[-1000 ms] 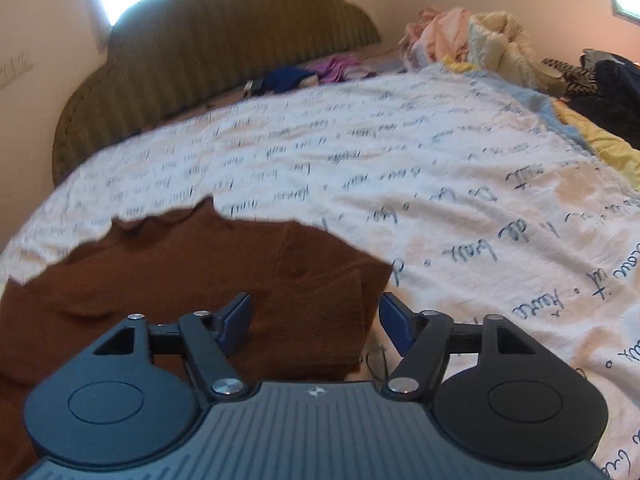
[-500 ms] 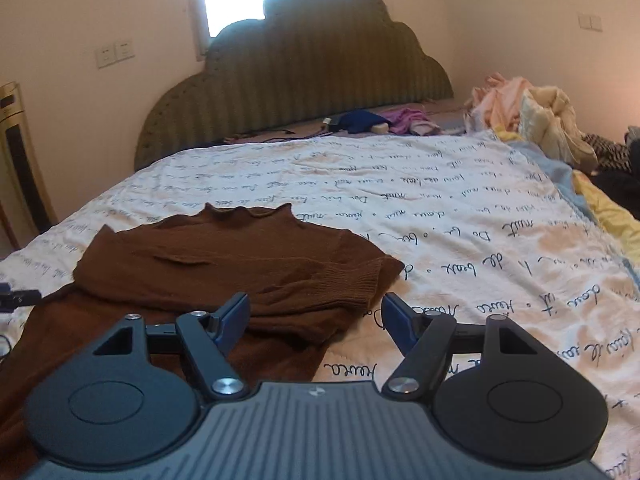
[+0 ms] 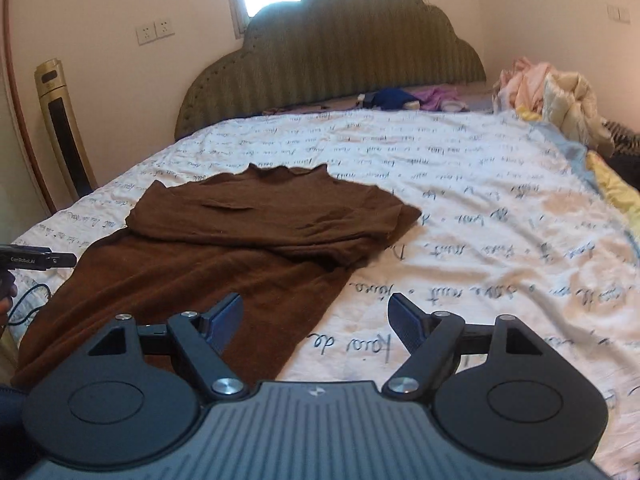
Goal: Fold small clothes
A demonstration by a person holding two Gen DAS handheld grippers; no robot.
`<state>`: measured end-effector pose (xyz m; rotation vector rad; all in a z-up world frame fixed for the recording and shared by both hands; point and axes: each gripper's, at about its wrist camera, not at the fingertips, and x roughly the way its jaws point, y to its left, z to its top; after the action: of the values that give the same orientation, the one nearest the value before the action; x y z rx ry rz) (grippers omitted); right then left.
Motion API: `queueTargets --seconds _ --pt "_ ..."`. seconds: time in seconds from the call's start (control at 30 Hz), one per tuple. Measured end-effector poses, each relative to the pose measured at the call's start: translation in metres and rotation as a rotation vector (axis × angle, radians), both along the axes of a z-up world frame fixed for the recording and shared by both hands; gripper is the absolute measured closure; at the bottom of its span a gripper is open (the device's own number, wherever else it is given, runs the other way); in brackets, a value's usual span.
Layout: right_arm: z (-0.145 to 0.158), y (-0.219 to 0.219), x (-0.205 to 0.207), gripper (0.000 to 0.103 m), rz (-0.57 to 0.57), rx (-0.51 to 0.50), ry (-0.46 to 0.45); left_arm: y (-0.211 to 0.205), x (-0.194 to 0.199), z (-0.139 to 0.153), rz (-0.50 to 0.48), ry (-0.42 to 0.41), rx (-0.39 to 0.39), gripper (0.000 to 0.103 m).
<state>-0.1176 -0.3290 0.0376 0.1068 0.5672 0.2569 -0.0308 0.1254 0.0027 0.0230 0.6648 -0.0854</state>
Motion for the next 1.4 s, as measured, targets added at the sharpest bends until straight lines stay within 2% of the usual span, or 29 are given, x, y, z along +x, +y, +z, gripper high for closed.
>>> queueTargets --seconds 0.2,0.23,0.27,0.33,0.43,0.5,0.57,0.73,0.87,0.97,1.1,1.13,1.2,1.23,1.27,1.3,1.33,1.37,1.4 --pt "0.05 -0.024 -0.066 0.023 0.087 -0.033 -0.236 0.016 -0.015 0.003 -0.059 0.029 -0.036 0.0" --pt "0.057 -0.026 -0.076 0.021 0.077 -0.039 -0.289 0.019 -0.017 0.003 -0.073 0.035 -0.044 0.0" --pt "0.064 -0.028 -0.084 0.015 0.062 -0.03 -0.343 0.022 -0.02 0.003 -0.088 0.043 -0.052 0.0" --pt "0.073 -0.035 -0.093 0.007 0.073 0.067 -0.42 0.026 -0.026 0.003 -0.106 0.058 -0.064 0.0" --pt "0.075 -0.037 -0.091 0.006 0.162 0.23 -0.446 0.028 -0.033 -0.001 -0.148 0.095 -0.069 0.0" --pt "0.069 -0.03 -0.081 0.006 0.165 0.252 -0.4 0.027 -0.037 -0.005 -0.168 0.114 -0.057 0.0" --pt "0.055 -0.019 -0.062 0.006 0.165 0.258 -0.27 0.026 -0.043 -0.01 -0.193 0.137 -0.055 0.0" --pt "0.001 0.012 -0.03 0.006 0.189 0.236 0.081 0.029 -0.051 -0.025 -0.269 0.227 -0.118 0.0" --pt "-0.047 0.025 -0.026 0.007 0.234 0.313 0.3 0.034 -0.051 -0.032 -0.303 0.268 -0.197 0.002" --pt "-0.071 0.033 -0.032 0.007 0.262 0.389 0.396 0.036 -0.049 -0.033 -0.325 0.292 -0.25 0.004" --pt "-0.081 0.031 -0.04 0.007 0.262 0.527 0.411 0.034 -0.047 -0.037 -0.369 0.319 -0.347 0.011" --pt "-0.083 0.03 -0.04 0.009 0.257 0.565 0.416 0.033 -0.047 -0.038 -0.378 0.324 -0.371 0.012" --pt "-0.088 0.032 -0.038 0.021 0.267 0.634 0.436 0.031 -0.047 -0.041 -0.409 0.337 -0.426 0.023" --pt "-0.09 0.036 -0.036 0.031 0.267 0.644 0.452 0.03 -0.047 -0.043 -0.427 0.348 -0.454 0.028" --pt "-0.092 0.041 -0.036 0.042 0.263 0.638 0.461 0.029 -0.046 -0.046 -0.428 0.359 -0.475 0.042" --pt "-0.091 0.044 -0.035 0.049 0.258 0.625 0.459 0.028 -0.044 -0.05 -0.422 0.383 -0.49 0.062" --pt "-0.09 0.046 -0.034 0.072 0.25 0.613 0.468 0.026 -0.042 -0.052 -0.411 0.4 -0.496 0.071" --pt "-0.09 0.048 -0.032 0.09 0.237 0.604 0.482 0.025 -0.04 -0.054 -0.394 0.409 -0.491 0.091" --pt "-0.091 0.048 -0.032 0.094 0.221 0.595 0.491 0.024 -0.039 -0.055 -0.381 0.415 -0.484 0.094"
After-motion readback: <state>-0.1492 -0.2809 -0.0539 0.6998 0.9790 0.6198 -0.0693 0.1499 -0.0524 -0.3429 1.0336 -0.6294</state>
